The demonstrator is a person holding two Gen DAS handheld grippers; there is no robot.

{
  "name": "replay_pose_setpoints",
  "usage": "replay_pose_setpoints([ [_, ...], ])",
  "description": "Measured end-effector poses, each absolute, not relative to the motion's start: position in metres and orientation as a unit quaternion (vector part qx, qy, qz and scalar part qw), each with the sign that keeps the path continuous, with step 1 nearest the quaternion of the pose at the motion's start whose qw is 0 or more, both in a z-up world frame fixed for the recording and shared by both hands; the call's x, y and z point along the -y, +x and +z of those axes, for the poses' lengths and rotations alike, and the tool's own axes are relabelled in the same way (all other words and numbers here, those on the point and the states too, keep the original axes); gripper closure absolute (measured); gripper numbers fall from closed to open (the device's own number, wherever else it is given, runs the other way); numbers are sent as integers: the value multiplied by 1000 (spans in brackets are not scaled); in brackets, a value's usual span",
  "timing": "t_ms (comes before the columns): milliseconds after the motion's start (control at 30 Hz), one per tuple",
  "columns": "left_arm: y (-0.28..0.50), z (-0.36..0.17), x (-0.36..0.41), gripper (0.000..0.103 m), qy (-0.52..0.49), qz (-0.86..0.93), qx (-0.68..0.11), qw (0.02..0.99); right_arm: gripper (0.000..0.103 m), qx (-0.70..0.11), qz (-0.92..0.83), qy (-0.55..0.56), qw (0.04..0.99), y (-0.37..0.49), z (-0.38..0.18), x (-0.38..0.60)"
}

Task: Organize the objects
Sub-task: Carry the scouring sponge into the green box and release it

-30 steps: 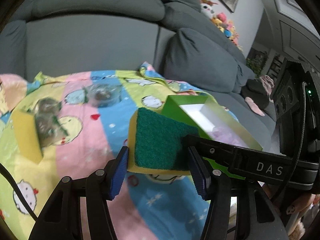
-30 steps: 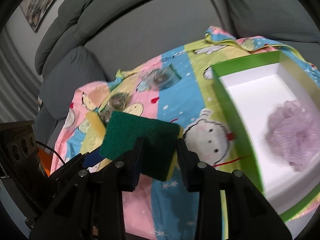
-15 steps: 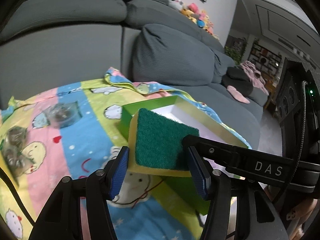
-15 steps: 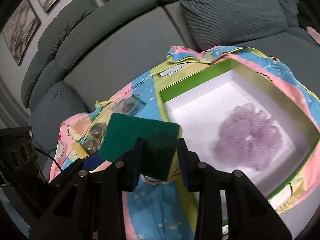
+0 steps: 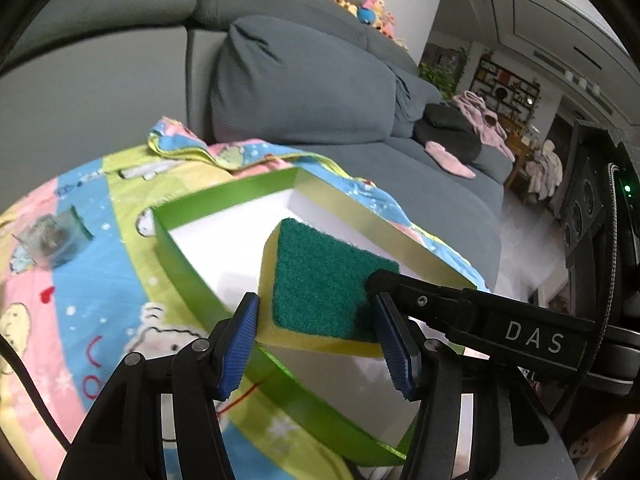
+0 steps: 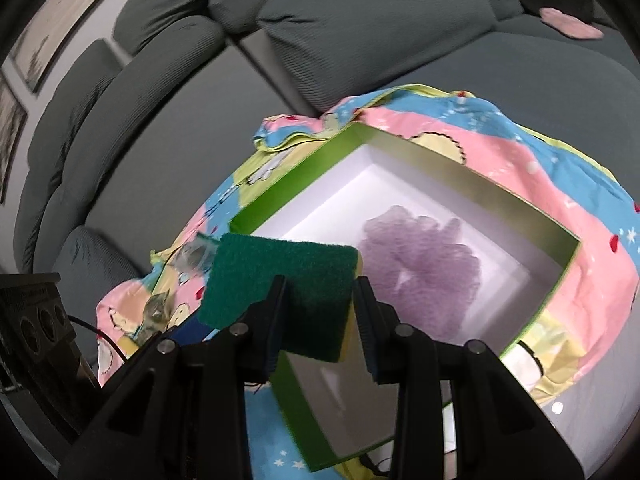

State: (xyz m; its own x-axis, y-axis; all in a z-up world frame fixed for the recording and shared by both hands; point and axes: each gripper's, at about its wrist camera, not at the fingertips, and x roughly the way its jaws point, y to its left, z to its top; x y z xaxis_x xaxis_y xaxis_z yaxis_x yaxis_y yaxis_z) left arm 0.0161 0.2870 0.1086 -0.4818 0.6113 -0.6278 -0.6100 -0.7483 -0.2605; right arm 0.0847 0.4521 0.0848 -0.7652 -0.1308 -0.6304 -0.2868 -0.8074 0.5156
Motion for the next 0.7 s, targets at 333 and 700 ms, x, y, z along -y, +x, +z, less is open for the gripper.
replay_pose_setpoints([
  [333, 9, 89, -303, 45, -406, 841, 13, 359, 68, -332, 868, -360, 86, 83, 68, -469],
  [700, 15, 94, -301, 44, -405, 838, 20, 365, 64, -342, 859, -366, 102, 83, 64, -473],
])
